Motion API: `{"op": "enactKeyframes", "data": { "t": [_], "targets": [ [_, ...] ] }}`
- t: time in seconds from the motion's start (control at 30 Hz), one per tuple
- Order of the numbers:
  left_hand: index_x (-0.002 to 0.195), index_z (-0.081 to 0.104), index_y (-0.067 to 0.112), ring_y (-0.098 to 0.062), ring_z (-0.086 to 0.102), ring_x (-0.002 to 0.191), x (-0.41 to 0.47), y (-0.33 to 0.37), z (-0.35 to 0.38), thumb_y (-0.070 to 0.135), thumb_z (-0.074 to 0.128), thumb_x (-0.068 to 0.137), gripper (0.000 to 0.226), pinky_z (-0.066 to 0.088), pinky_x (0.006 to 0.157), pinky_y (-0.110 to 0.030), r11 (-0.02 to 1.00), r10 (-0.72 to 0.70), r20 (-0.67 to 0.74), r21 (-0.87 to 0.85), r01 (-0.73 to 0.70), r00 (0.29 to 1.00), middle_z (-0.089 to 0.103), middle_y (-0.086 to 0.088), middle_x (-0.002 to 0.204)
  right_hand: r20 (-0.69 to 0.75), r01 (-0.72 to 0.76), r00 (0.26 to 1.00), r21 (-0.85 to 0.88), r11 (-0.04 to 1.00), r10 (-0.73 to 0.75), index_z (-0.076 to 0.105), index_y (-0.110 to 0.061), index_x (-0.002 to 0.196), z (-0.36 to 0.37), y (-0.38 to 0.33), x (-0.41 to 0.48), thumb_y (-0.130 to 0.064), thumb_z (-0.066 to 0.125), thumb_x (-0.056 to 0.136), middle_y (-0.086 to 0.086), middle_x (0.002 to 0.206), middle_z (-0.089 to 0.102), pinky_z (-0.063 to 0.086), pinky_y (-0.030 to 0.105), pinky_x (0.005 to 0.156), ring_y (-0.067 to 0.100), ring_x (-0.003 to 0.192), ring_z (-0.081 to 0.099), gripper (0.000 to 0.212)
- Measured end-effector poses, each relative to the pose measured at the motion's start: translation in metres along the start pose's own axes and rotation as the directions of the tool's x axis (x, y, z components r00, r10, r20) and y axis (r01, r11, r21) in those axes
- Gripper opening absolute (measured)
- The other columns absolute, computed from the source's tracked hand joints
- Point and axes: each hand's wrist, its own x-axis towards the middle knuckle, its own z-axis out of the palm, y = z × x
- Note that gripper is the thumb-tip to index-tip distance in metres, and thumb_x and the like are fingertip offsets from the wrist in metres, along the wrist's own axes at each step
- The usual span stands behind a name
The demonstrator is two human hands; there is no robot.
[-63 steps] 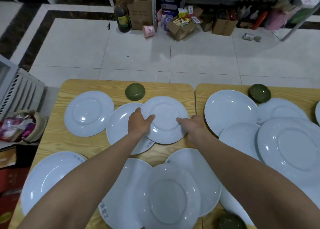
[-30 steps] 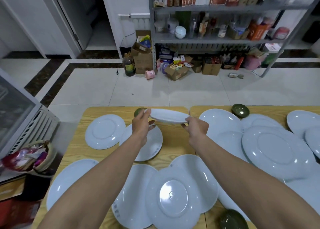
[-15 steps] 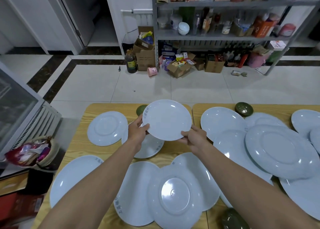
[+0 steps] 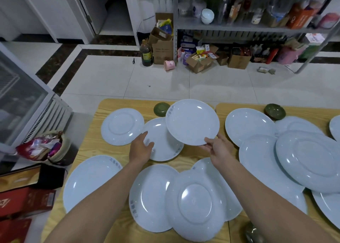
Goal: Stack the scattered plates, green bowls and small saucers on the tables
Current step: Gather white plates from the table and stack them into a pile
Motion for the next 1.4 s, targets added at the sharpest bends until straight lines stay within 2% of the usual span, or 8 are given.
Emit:
{"op": "enactKeyframes", "data": {
  "t": [0.13,0.27,0.5,0.73,0.97,1.1,1.2,1.4],
  "targets": [
    [0.152,0.030,0.027,-0.027,0.014,0.149,0.008,-0.019,0.002,0.046,0.053,0.096,0.064,0.024,0.117,-0.042,0.861,0.073,0.082,0.499,-0.104,0.994,0.018,-0.006,0.162,-0.013,-0.023,1.000,-0.012,1.000,0.022,0.051,-0.011,0.141,0.000,0.004,0.002,0.021,0.057,0.084,0.014,0.123,0.065,0.062,0.039,0.068,0.032,0.092,0.070,0.066],
    [0.152,0.028,0.025,-0.030,0.015,0.147,0.014,-0.033,0.005,0.047,0.056,0.094,0.068,0.028,0.116,-0.044,0.856,-0.014,0.136,0.514,-0.058,0.991,0.020,-0.009,0.160,-0.019,-0.021,1.000,-0.006,1.000,0.021,0.052,-0.010,0.141,0.000,0.007,0.006,0.022,0.056,0.083,0.015,0.124,0.065,0.062,0.039,0.066,0.034,0.093,0.070,0.066],
    [0.143,0.045,0.009,-0.033,0.042,0.132,0.023,-0.040,0.012,0.014,0.069,0.088,0.060,0.034,0.109,-0.036,0.994,-0.064,0.071,0.090,0.058,0.995,0.045,-0.018,0.140,-0.035,-0.035,0.999,0.004,0.999,0.036,0.048,-0.008,0.144,0.009,0.015,0.011,0.021,0.056,0.084,0.015,0.122,0.066,0.060,0.034,0.058,0.027,0.078,0.074,0.067],
    [0.140,0.047,0.018,-0.019,0.054,0.114,0.019,-0.037,0.004,-0.008,0.071,0.080,0.069,0.046,0.100,-0.034,0.903,-0.210,0.024,-0.378,0.203,0.977,0.056,-0.002,0.131,-0.047,-0.050,0.998,-0.029,0.998,0.048,0.045,-0.006,0.145,0.020,0.026,-0.002,0.021,0.058,0.083,0.012,0.111,0.067,0.062,0.045,0.070,0.030,0.075,0.074,0.069],
    [0.137,0.051,0.025,-0.015,0.058,0.104,0.003,-0.025,-0.013,-0.010,0.069,0.079,0.070,0.053,0.095,-0.049,0.807,-0.166,0.083,-0.561,0.184,0.983,0.062,0.004,0.113,-0.036,-0.014,0.999,-0.022,1.000,0.013,0.046,-0.006,0.144,0.033,0.028,-0.031,0.021,0.060,0.082,0.004,0.101,0.067,0.063,0.040,0.065,0.030,0.079,0.073,0.069],
    [0.139,0.049,0.032,-0.022,0.062,0.110,-0.019,-0.012,-0.028,-0.008,0.070,0.078,0.076,0.056,0.089,-0.052,0.738,-0.128,0.092,-0.657,0.157,0.987,0.065,0.005,0.112,0.008,0.030,1.000,-0.008,1.000,-0.030,0.048,-0.008,0.143,0.035,0.027,-0.054,0.020,0.062,0.082,0.004,0.105,0.068,0.063,0.038,0.066,0.030,0.081,0.074,0.069],
    [0.144,0.045,0.027,-0.024,0.064,0.101,-0.043,-0.008,-0.041,-0.010,0.068,0.081,0.076,0.059,0.081,-0.043,0.700,-0.088,0.061,-0.706,0.105,0.994,0.063,0.007,0.109,0.061,0.072,0.995,0.007,0.997,-0.073,0.049,-0.009,0.143,0.031,0.027,-0.075,0.018,0.062,0.082,0.004,0.109,0.069,0.062,0.040,0.071,0.029,0.084,0.074,0.068],
    [0.141,0.047,0.028,-0.003,0.068,0.078,-0.106,-0.012,-0.071,-0.015,0.066,0.082,0.075,0.055,0.055,-0.021,0.604,-0.106,0.008,-0.793,0.071,0.994,0.060,-0.002,0.111,0.158,0.118,0.980,0.011,0.993,-0.118,0.052,-0.008,0.141,0.016,0.028,-0.118,0.018,0.061,0.082,0.011,0.111,0.071,0.062,0.039,0.071,0.030,0.091,0.072,0.065]
  ]
}}
